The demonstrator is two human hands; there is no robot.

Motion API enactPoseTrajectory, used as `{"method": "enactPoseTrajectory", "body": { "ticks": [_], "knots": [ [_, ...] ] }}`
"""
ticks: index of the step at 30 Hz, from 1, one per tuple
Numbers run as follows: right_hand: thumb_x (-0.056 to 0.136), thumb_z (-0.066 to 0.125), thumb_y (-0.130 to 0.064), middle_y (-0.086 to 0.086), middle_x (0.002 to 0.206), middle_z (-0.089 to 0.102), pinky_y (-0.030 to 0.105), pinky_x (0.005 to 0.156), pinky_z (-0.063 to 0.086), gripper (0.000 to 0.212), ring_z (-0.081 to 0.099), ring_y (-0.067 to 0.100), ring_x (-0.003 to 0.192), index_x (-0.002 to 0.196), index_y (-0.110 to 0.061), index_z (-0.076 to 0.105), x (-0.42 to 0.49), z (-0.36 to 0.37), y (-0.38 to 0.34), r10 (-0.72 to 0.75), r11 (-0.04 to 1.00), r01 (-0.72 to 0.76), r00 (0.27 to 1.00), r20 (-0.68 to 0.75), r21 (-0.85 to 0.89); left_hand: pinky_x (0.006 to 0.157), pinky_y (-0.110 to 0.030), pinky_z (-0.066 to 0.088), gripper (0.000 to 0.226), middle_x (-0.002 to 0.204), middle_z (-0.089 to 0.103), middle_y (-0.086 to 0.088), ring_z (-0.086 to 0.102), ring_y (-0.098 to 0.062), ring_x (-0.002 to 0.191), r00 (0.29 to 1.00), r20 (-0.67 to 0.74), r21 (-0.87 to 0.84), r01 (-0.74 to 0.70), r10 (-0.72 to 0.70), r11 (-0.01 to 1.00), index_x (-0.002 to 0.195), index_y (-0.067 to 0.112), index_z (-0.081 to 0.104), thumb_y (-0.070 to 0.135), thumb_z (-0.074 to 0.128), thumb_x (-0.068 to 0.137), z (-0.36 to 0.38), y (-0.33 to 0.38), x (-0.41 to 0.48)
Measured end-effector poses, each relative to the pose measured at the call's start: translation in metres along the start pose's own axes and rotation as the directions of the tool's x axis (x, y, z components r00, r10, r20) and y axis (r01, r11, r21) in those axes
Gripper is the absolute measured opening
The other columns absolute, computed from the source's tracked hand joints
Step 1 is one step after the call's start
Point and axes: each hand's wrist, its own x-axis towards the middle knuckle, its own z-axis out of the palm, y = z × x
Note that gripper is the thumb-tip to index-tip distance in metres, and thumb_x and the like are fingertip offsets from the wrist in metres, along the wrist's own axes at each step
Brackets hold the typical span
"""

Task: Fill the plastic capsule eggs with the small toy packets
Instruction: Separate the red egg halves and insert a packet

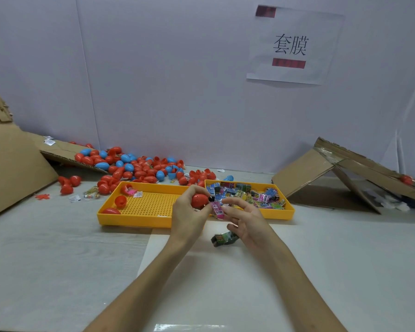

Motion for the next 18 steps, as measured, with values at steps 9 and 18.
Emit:
{"method": "enactPoseTrajectory", "body": {
  "ticks": [9,18],
  "knots": [
    [0.084,0.076,-0.005,0.002,0.075,0.071,0.02,0.051,0.038,0.032,0.065,0.011,0.065,0.113,-0.018,0.072,-0.0004,-0.0019,0.0006,-0.1,0.995,0.099,0.993,-0.065,-0.009,0.073,-0.016,0.054,0.028,0.099,0.062,0.009,0.062,-0.012,0.095,0.992,0.103,0.001,0.074,-0.074,0.997,0.095,0.027,0.063,0.009,0.081,0.083,0.003,-0.0004,-0.0018],
    [0.075,0.08,-0.016,0.004,0.076,0.07,0.021,0.051,0.039,0.037,0.058,0.01,0.061,0.111,-0.017,0.074,-0.0004,0.0015,-0.0005,-0.221,0.971,0.23,0.968,-0.122,0.068,0.069,-0.022,0.054,0.016,0.104,0.063,-0.005,0.066,-0.015,0.085,0.947,0.238,-0.251,0.273,-0.214,0.929,0.114,0.022,0.061,0.017,0.062,0.099,0.0019,0.0034,0.0001]
  ]
}}
